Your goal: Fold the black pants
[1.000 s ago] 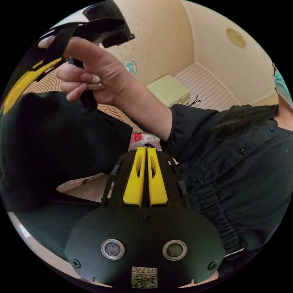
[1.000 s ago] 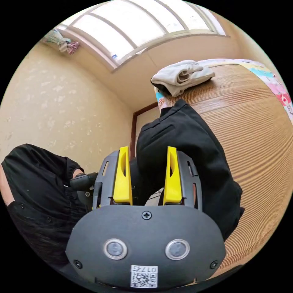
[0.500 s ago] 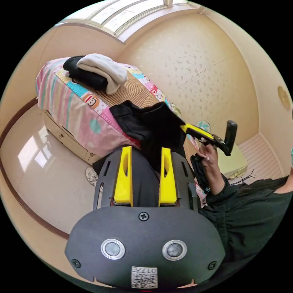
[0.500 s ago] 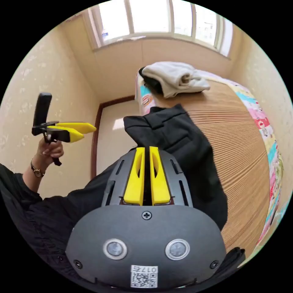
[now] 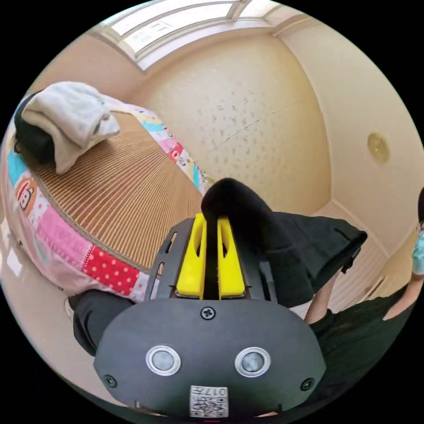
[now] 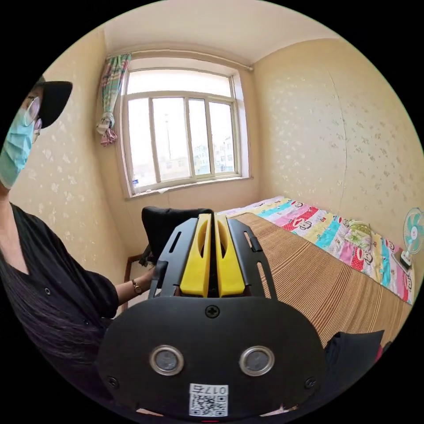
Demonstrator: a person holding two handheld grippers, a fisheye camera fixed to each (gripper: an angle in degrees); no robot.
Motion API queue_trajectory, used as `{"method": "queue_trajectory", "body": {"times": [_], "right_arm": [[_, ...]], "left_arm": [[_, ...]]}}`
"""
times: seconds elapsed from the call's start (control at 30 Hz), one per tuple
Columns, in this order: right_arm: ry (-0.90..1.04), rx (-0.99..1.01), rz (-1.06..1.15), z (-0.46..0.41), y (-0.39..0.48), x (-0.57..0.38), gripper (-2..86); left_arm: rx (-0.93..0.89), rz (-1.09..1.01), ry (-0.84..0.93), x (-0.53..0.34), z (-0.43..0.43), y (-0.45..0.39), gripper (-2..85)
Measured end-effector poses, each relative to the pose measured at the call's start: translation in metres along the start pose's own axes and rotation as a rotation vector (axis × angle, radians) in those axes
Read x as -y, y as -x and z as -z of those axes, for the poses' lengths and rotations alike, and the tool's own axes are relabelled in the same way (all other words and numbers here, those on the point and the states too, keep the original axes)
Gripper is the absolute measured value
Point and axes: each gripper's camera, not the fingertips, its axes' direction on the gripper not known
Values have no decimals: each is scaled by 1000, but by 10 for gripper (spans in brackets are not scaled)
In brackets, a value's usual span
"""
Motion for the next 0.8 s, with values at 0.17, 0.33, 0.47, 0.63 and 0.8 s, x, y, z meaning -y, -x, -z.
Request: {"method": "queue_trajectory", "body": {"times": [0.17, 0.33, 0.47, 0.63, 0.8], "right_arm": [[-323, -104, 55, 173, 26, 35, 8], [-653, -360, 204, 305, 76, 84, 13], [-738, -448, 187, 333, 68, 138, 15], [-793, -347, 182, 373, 42, 197, 15], [-651, -400, 27, 343, -33, 245, 15]], "left_arm": [[-293, -515, -262, 15, 85, -222, 29], [-351, -694, -495, 46, 140, -375, 32], [-420, -744, -516, 88, 147, -465, 37], [-292, -848, -715, 78, 165, -522, 39], [-163, -837, -593, 112, 108, -521, 40]]}}
